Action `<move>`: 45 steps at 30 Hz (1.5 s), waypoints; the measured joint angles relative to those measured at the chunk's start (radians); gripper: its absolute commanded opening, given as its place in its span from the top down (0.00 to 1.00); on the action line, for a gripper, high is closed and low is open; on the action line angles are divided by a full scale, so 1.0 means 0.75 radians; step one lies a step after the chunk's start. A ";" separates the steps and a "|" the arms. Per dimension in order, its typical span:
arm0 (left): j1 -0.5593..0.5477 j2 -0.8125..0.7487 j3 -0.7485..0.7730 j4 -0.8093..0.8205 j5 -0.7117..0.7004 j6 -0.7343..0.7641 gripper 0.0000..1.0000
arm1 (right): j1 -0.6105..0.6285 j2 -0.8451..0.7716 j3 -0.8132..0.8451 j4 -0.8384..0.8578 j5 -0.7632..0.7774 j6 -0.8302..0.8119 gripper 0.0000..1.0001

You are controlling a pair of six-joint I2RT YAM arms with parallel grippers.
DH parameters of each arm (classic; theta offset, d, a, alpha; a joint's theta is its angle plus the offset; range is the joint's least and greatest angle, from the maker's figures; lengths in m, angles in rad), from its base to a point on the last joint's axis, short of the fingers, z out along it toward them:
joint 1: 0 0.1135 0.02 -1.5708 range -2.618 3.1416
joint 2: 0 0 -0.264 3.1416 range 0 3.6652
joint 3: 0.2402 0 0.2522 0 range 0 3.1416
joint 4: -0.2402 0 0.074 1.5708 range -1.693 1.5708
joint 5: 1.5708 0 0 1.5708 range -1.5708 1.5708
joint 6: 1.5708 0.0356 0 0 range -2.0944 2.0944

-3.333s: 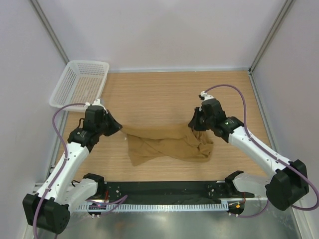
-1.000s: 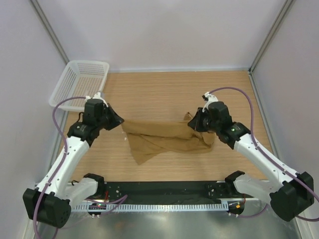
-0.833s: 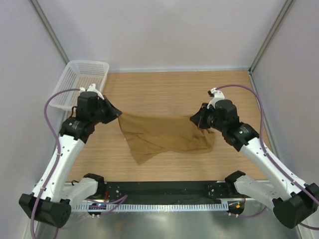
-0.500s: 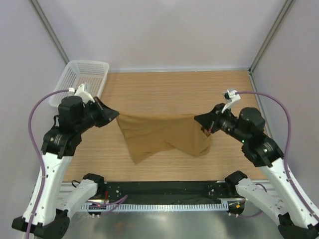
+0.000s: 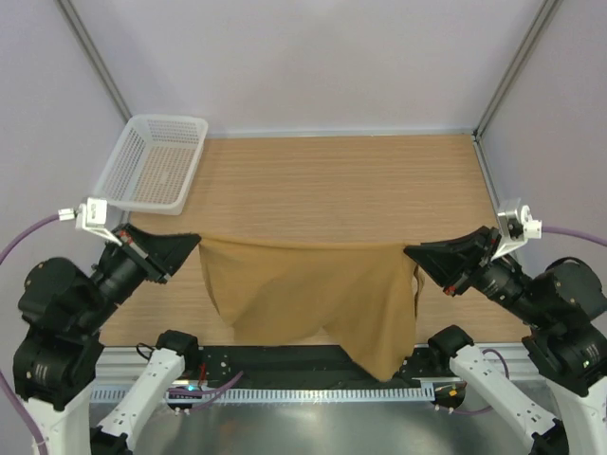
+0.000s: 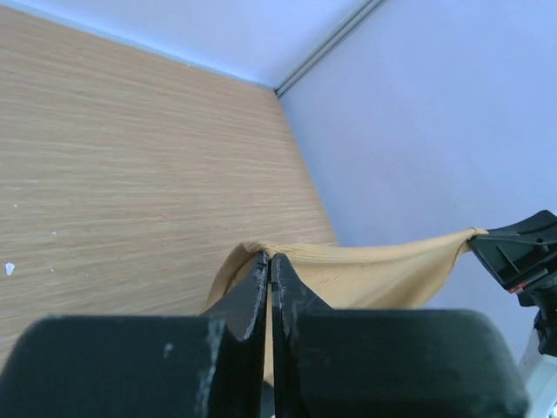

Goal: Fold and stack the tank tops
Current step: Flatten the tank top out

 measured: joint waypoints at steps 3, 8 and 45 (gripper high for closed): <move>0.000 0.128 0.003 0.015 -0.016 0.000 1.00 | 0.000 0.126 0.052 -0.021 0.063 -0.005 0.99; 0.002 0.547 -0.069 0.181 -0.097 -0.018 1.00 | -0.003 0.640 0.124 0.023 0.319 -0.017 0.99; 0.012 0.975 -0.814 0.663 -0.235 -0.033 0.31 | -0.242 1.335 -0.424 0.192 0.820 0.226 0.43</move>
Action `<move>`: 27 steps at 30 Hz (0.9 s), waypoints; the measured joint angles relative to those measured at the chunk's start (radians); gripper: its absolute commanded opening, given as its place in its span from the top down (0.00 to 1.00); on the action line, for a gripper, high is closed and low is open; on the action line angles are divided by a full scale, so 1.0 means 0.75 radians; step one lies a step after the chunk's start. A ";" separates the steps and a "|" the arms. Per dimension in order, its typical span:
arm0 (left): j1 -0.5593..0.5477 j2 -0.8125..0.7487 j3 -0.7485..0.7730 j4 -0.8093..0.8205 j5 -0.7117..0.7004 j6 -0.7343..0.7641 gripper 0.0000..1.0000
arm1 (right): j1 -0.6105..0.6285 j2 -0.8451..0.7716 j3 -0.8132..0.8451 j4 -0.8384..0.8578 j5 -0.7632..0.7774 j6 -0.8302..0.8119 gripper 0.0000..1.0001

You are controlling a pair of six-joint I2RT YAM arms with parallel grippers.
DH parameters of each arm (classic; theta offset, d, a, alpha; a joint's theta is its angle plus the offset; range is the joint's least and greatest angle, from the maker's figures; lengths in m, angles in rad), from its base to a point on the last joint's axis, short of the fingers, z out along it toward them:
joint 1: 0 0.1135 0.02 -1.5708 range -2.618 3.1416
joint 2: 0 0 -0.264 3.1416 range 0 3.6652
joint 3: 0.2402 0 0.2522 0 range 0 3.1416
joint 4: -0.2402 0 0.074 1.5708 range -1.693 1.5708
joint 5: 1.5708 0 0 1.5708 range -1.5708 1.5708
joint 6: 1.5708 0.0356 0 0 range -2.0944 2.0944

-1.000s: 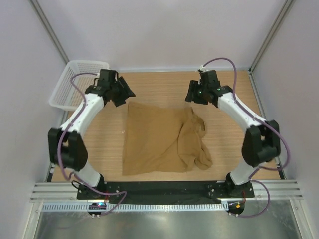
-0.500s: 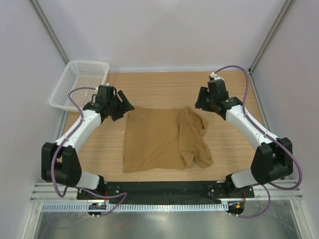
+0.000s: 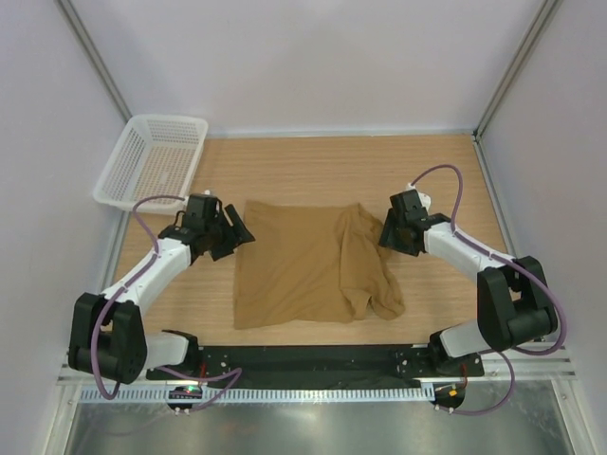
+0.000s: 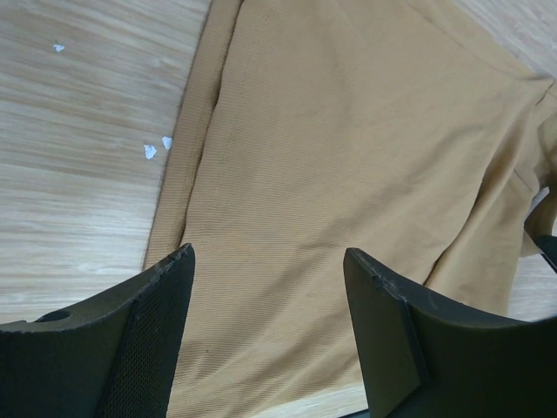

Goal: Fold and stack the tank tops
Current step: Flatten the tank top out

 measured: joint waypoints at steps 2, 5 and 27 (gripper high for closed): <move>0.000 0.007 -0.017 0.010 0.000 0.001 0.32 | 0.000 0.002 -0.022 0.003 -0.003 0.012 0.50; 0.000 0.040 -0.018 0.030 0.001 0.007 0.34 | -0.001 0.020 -0.023 0.020 -0.010 0.009 0.86; 0.000 0.017 -0.174 0.219 -0.060 0.041 0.37 | -0.114 0.295 0.467 -0.158 0.492 -0.017 0.34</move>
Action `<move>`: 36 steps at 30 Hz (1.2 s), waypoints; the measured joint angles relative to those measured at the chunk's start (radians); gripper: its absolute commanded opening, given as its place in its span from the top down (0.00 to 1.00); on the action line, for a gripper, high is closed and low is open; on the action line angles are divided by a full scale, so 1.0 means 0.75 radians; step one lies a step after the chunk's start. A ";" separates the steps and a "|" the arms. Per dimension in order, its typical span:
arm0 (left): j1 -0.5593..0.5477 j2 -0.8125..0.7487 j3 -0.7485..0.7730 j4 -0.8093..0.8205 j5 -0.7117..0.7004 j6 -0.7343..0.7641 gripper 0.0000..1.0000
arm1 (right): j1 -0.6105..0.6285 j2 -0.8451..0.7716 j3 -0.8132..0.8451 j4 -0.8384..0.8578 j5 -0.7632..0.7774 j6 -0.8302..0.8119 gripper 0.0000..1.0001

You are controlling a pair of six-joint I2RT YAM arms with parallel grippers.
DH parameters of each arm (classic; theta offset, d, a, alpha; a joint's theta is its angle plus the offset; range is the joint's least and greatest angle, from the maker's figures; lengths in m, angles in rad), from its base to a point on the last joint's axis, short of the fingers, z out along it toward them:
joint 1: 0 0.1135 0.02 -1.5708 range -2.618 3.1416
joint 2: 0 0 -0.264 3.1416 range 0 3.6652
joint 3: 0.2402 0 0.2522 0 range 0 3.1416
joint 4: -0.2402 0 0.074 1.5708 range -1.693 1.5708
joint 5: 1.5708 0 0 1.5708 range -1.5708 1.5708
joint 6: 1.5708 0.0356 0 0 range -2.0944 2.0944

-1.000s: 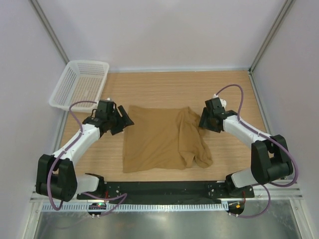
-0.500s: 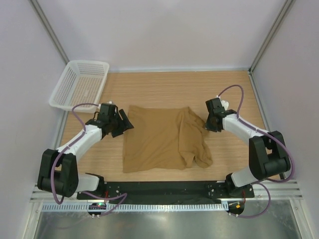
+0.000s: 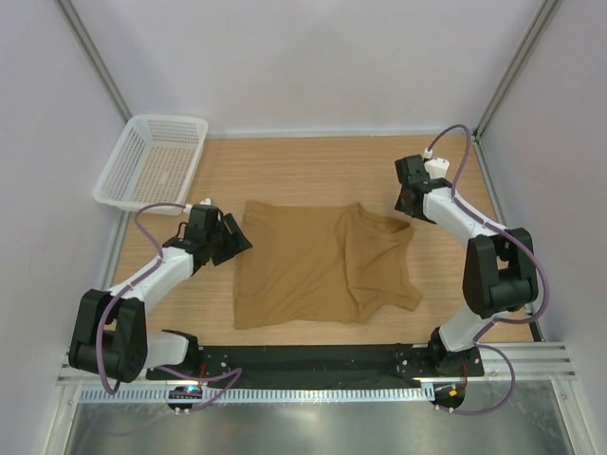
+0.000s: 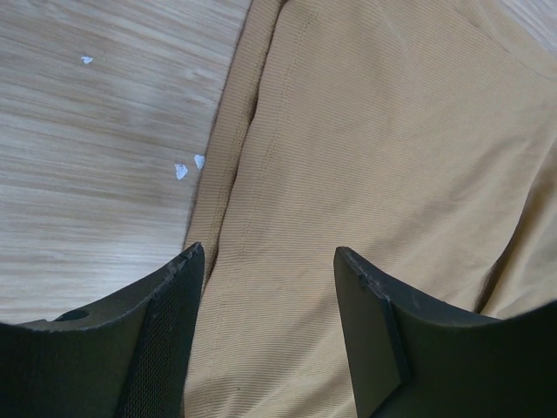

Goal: Fold and stack the tank tops
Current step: Flatten the tank top out

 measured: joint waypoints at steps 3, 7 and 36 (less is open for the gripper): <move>0.000 -0.032 -0.042 0.039 -0.005 0.004 0.37 | 0.001 -0.092 -0.140 0.025 -0.101 -0.006 0.37; 0.000 -0.051 -0.074 0.083 -0.015 0.023 0.37 | 0.001 -0.203 -0.303 0.076 -0.237 -0.012 0.42; 0.000 -0.036 -0.078 0.126 -0.029 0.060 0.37 | -0.156 -0.036 -0.288 0.171 -0.213 0.047 0.96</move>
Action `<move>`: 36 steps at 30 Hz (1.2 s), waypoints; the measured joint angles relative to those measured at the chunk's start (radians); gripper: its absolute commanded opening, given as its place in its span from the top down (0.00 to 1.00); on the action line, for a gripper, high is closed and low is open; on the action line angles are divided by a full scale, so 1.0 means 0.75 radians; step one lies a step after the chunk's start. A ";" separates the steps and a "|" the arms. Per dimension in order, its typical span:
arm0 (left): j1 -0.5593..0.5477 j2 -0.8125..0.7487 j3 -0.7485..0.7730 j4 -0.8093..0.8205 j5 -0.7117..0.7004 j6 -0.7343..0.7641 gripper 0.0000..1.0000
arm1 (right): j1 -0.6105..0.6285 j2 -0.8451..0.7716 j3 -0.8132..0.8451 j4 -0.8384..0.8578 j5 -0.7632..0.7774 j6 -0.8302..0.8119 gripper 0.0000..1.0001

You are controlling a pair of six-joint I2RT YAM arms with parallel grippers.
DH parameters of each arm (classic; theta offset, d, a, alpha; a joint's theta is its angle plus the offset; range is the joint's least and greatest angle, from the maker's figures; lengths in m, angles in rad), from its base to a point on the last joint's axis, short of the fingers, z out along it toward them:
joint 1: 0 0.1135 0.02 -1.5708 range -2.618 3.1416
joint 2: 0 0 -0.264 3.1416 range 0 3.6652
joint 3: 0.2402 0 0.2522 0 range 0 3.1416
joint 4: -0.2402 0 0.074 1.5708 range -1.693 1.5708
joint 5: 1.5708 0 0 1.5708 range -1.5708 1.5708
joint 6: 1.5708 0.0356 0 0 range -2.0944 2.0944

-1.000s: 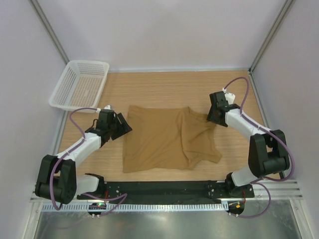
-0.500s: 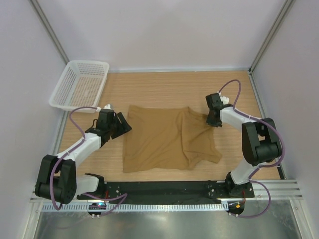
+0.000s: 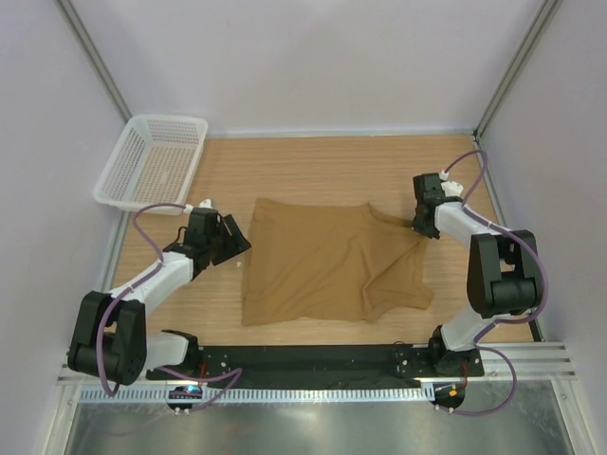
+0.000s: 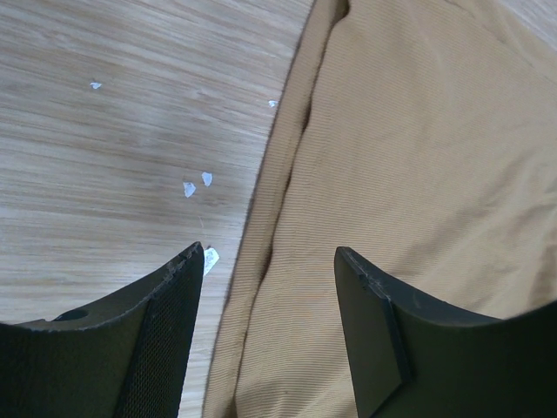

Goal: Fold and stack the tank tops
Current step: Flatten the tank top out

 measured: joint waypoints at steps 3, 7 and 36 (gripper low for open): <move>0.000 0.030 0.000 0.001 0.001 0.000 0.37 | -0.013 0.000 0.000 0.007 -0.002 0.003 0.94; 0.000 0.088 0.001 0.001 0.003 0.005 0.38 | -0.012 0.000 0.000 0.026 -0.016 0.003 0.92; -0.103 0.500 0.320 -0.032 0.035 0.016 0.78 | -0.011 0.000 -0.051 0.130 -0.096 0.003 0.96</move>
